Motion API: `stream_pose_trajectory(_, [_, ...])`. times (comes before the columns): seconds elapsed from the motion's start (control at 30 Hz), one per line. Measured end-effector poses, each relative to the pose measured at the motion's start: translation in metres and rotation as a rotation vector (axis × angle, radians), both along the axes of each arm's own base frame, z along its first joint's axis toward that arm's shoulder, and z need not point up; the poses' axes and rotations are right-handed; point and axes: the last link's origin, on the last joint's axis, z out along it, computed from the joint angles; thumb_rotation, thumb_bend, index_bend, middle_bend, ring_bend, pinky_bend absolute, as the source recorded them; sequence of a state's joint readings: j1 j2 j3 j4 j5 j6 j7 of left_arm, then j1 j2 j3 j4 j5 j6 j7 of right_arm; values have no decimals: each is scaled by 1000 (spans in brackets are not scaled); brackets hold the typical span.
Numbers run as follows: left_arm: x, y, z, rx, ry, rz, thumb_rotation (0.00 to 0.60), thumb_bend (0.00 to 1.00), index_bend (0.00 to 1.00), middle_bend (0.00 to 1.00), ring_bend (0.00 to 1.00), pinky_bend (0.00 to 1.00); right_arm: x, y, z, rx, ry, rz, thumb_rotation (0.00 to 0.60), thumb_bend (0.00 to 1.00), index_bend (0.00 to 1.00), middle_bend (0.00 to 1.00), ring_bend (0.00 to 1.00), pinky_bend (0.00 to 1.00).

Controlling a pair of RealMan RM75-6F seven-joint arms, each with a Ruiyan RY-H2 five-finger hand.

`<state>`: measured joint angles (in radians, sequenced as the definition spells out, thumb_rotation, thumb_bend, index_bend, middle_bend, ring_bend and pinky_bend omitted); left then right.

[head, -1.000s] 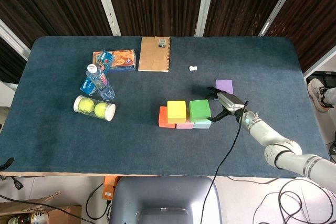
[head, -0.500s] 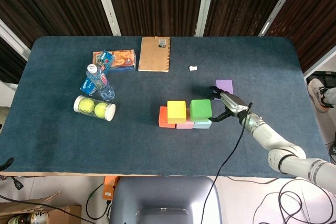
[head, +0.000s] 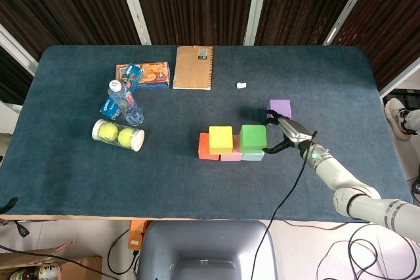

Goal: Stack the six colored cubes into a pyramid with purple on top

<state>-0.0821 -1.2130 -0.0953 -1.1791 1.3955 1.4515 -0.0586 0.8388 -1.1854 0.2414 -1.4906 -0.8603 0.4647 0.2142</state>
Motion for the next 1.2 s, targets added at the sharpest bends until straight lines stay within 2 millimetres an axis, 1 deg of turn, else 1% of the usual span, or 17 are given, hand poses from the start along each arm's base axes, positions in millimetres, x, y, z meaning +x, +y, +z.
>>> stream_pose_trajectory(0.6, [0, 0, 1, 0, 1, 5, 573, 157, 110, 45, 0, 87, 4, -3, -10, 16, -22, -5, 600, 141, 588, 13, 0, 0])
stream_pose_trajectory(0.8, [-1, 0, 1, 0, 1, 10, 575, 157, 110, 45, 0, 87, 6, -4, -14, 29, -26, -1, 600, 141, 566, 13, 0, 0])
stream_pose_trajectory(1.2, [-2, -1, 1, -1, -3, 14, 575, 157, 110, 46, 0, 87, 7, -5, -16, 30, -19, 8, 600, 141, 525, 13, 0, 0])
